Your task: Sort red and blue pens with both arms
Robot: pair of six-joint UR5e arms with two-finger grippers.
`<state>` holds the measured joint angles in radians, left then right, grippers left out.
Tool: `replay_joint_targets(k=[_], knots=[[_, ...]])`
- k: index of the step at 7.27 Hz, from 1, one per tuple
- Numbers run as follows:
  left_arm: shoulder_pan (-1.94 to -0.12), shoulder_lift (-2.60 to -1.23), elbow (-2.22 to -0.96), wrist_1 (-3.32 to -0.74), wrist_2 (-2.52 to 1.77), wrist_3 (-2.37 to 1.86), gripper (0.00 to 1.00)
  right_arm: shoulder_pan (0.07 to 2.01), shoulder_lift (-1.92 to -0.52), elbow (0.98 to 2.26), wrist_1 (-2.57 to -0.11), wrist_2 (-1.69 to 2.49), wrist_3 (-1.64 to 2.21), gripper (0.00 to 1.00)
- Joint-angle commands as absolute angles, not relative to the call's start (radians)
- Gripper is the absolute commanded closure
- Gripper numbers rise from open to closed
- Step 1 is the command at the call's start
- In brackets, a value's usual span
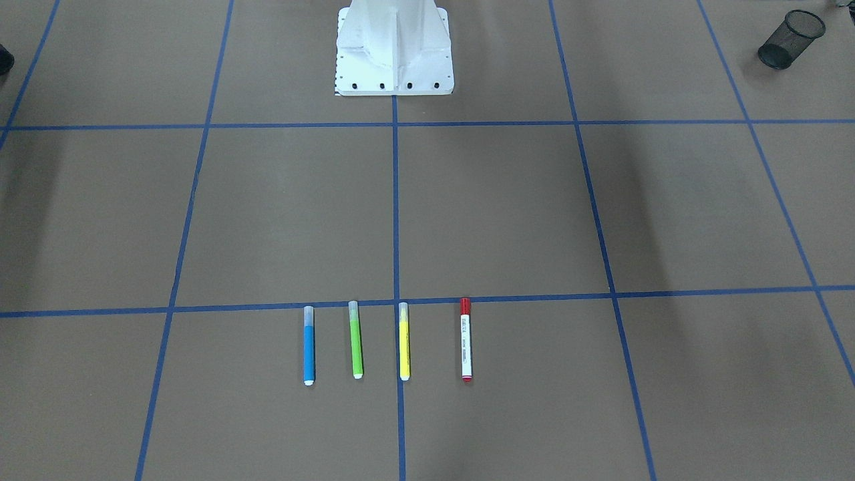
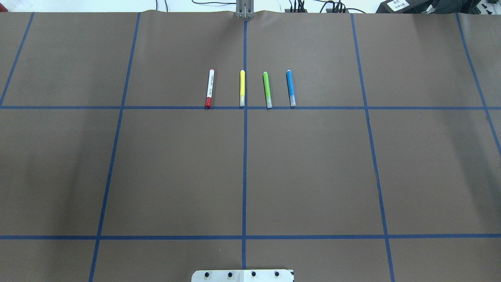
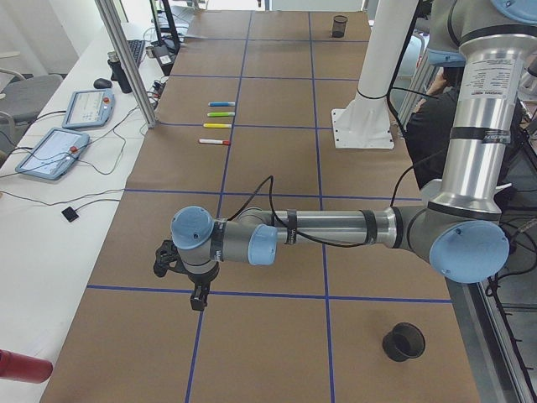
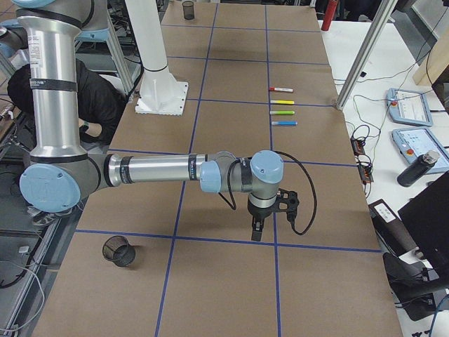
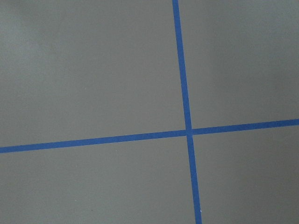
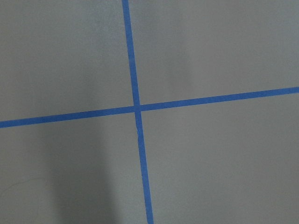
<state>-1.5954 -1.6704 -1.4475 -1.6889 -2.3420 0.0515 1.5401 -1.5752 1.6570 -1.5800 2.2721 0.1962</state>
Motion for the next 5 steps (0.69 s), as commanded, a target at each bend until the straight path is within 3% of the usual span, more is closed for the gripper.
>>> replay_joint_targets(k=[1,5], knots=[[-1.595,-1.664,-1.447,-1.692,-2.341,0.061,0.00,1.539,-1.575,1.657,-1.580,2.276,0.196,0.00],[-1.595,-1.683,-1.454,-1.693,-2.342,0.052,0.00,1.537,-1.566,1.696,-1.580,2.318,0.195,0.00]])
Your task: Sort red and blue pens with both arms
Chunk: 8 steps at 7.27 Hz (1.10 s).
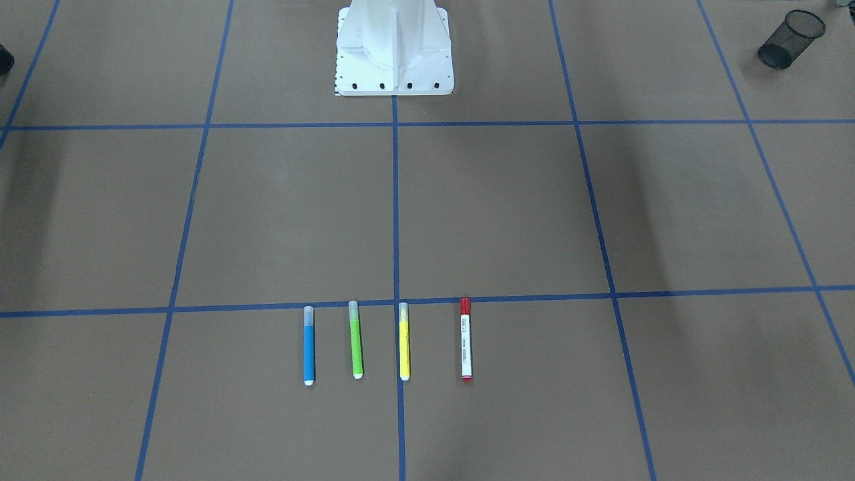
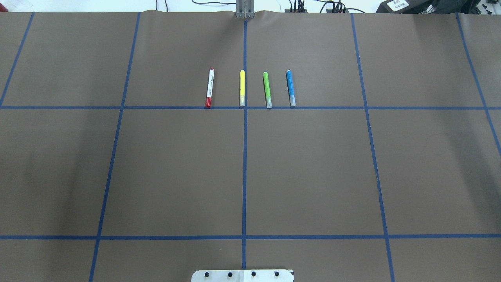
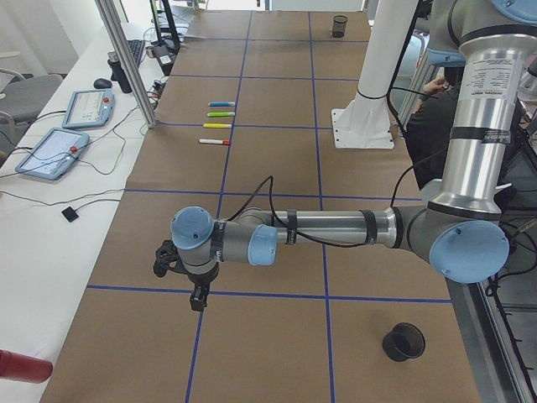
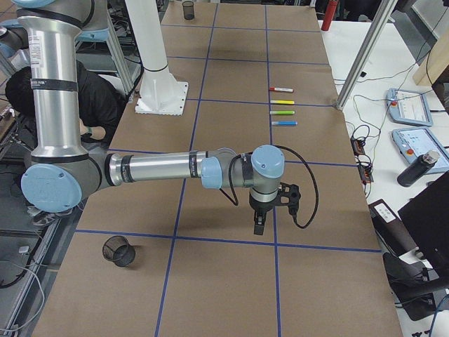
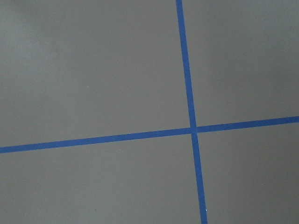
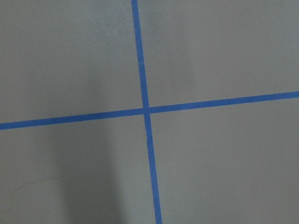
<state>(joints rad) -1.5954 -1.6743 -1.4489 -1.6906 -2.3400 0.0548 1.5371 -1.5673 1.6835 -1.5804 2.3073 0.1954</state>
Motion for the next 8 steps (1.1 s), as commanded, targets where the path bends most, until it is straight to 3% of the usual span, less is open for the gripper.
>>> replay_joint_targets(k=[1,8], knots=[[-1.595,-1.683,-1.451,-1.695,-2.345,0.061,0.00,1.525,-1.566,1.697,-1.585,2.306,0.190,0.00],[-1.510,-1.759,-1.453,-1.687,-2.333,0.057,0.00,1.510,-1.614,1.743,-1.474,2.361,0.195,0.00]])
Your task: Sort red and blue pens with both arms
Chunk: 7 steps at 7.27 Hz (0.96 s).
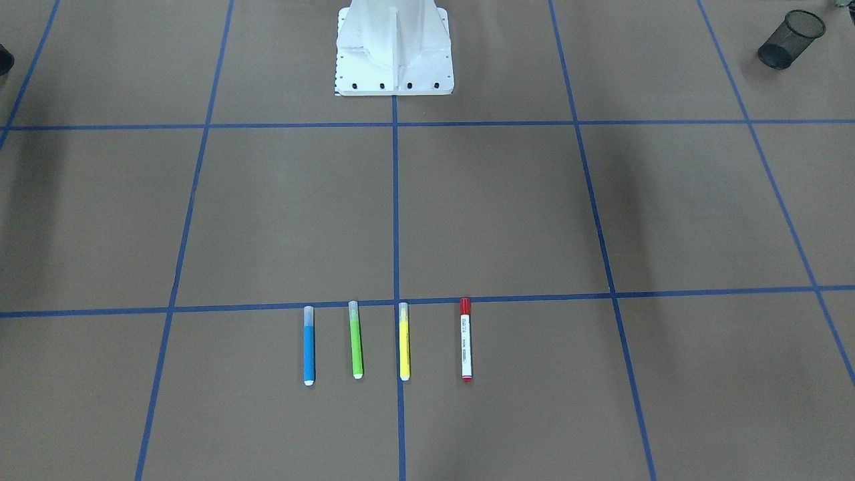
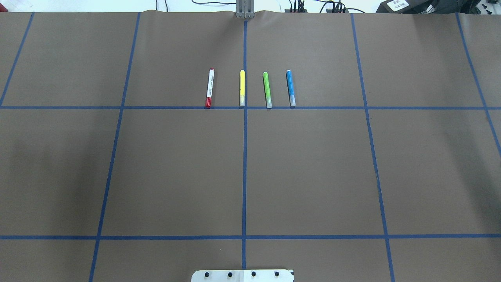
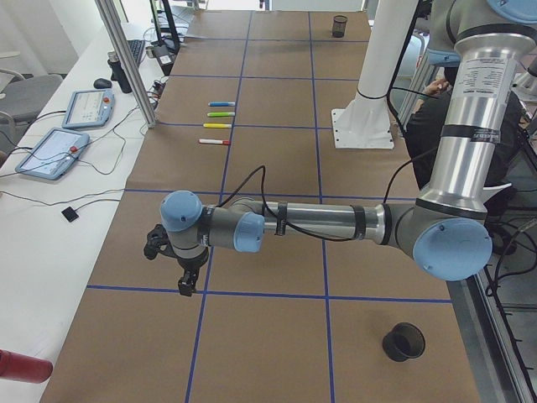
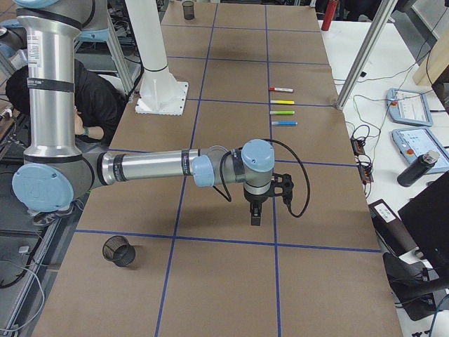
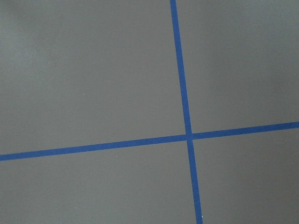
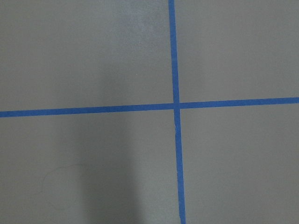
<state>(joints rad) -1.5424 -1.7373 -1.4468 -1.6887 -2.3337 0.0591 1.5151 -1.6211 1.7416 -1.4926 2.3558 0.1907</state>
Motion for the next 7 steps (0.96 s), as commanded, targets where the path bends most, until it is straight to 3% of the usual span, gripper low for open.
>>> replay_joint_targets(k=[1,4,7], knots=[[-1.503,-1.804,-1.454,-1.680,-2.333,0.049,0.00,1.481,-1.588,1.743,-1.480,2.358,0.198,0.00],[-1.361,-1.964,-1.437,-1.675,-2.307,-0.103,0.00,1.394,-1.471,1.628,-1.493,2.344,0.207,0.00],[-1.194,-2.139,-1.387,-1.657,-2.309,-0.332,0.00,1.336,-1.436,1.646,-1.483,2.336,0.330,0.00]])
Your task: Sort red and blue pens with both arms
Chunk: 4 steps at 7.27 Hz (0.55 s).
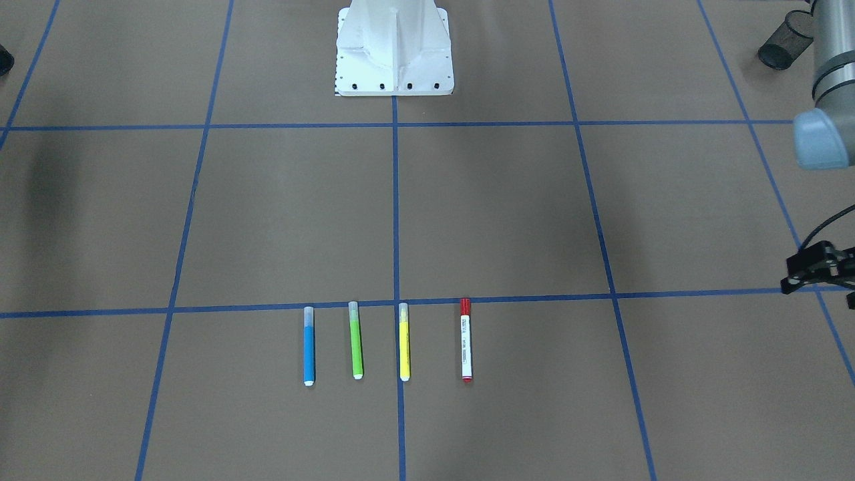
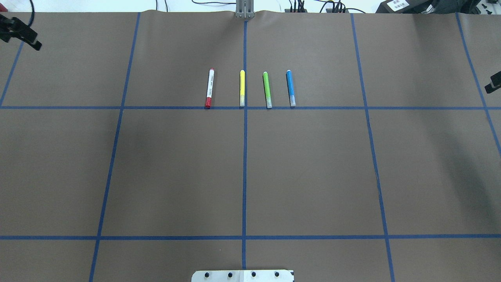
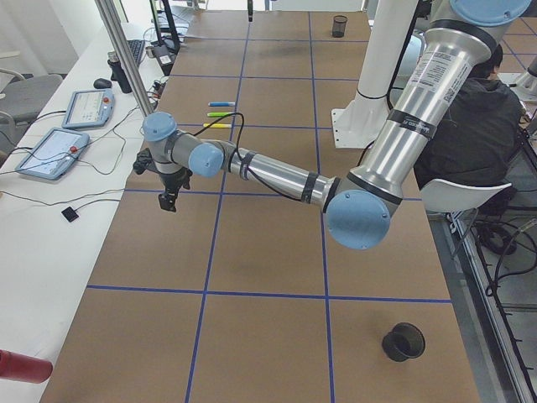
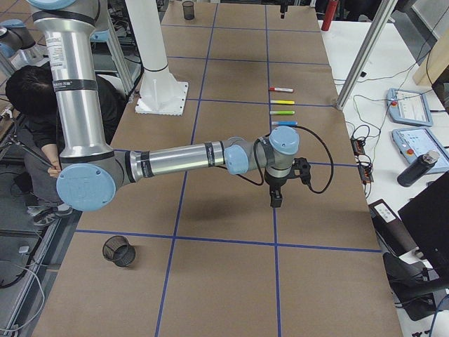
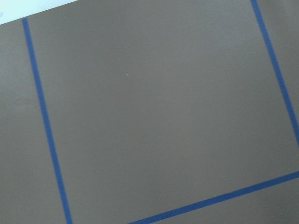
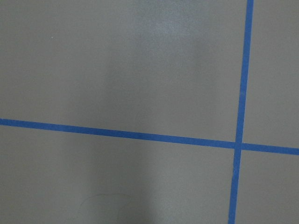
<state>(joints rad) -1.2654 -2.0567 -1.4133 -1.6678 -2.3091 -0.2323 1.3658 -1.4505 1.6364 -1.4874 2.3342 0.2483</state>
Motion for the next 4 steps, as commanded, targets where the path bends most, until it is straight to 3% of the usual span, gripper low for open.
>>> replay_joint_targets(k=[1,3,4], knots=[[-1.128,-2.252,-1.324,-1.637,-2.310,-0.444,0.00,1.303,-1.433,1.681,-1.483,2.333,0.377,0.00],[-1.030,-2.464,-1.168,-1.646,-2.309,-0.639,0.00,1.264,-1.390,1.684,-1.488,2.336,0.393,0.00],[-0.993,-2.494,-1.155,-1.649,-2.293,-0.655,0.00,1.221,-1.361,1.674,-1.488,2.332,0.485,0.00]])
